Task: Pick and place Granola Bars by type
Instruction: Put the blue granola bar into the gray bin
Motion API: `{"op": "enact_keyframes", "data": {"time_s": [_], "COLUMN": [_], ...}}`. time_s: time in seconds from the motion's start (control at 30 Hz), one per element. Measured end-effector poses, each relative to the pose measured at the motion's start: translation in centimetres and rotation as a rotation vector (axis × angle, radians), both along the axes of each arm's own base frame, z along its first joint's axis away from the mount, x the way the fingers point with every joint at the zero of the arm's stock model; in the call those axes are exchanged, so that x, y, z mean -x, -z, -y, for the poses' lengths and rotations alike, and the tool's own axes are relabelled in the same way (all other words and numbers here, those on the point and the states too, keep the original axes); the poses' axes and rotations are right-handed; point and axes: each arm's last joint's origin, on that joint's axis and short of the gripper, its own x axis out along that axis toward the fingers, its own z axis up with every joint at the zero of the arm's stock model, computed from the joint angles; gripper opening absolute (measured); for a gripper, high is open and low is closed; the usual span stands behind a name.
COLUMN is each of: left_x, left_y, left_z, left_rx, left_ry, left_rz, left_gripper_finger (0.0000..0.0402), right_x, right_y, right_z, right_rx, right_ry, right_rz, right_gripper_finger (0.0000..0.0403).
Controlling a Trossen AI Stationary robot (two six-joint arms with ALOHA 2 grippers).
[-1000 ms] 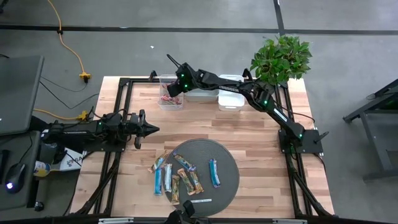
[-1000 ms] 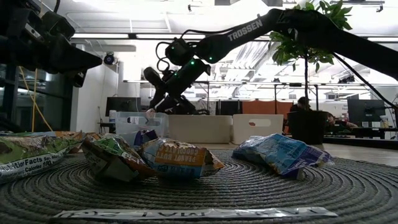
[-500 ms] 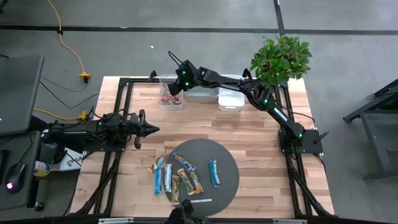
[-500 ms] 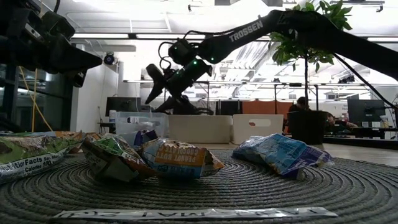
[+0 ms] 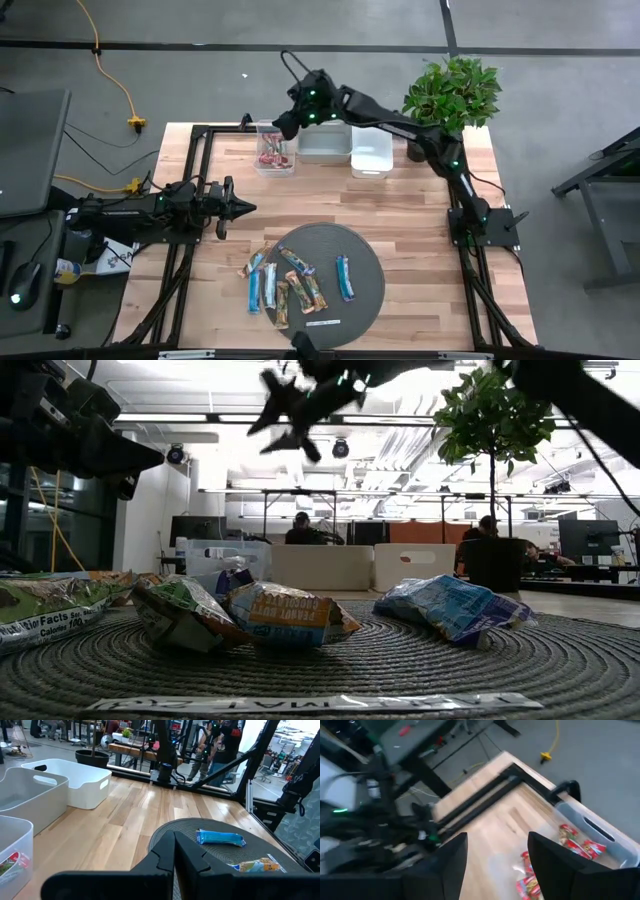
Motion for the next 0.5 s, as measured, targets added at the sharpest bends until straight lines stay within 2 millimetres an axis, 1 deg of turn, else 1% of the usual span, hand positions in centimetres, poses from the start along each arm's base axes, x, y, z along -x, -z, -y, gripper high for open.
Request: {"op": "enact_keyframes", "data": {"time_s": [0.17,0.3,0.4,0.5], "left_x": [0.0,0.0,0.0,0.0], "left_y": [0.0,0.0,0.0,0.0], "left_z": [0.0,0.0,0.0,0.0], "left_rx": [0.000,0.000,0.000,0.000], "left_ry": [0.000,-0.003,-0.007,-0.007], "left_rz": [0.000,0.000,0.000,0.000], "left_gripper_finger": [0.0000,0.0000,0.0000,0.0000], "right_x": [2.1,3.9,5.0,6.1], "right_y": [-4.8,-8.0,-9.6,-10.6], "right_z": [-3.5,-6.6,-9.1,-11.6], "right_rx": [0.070,0.100,0.112,0.123], "right_ry": [-0.051,-0.068,-0.079,-0.083], "right_rz": [0.033,0.054,0.048,0.017], "right_gripper_finger": [0.0193,0.0193,0.0193,0.0193]}}
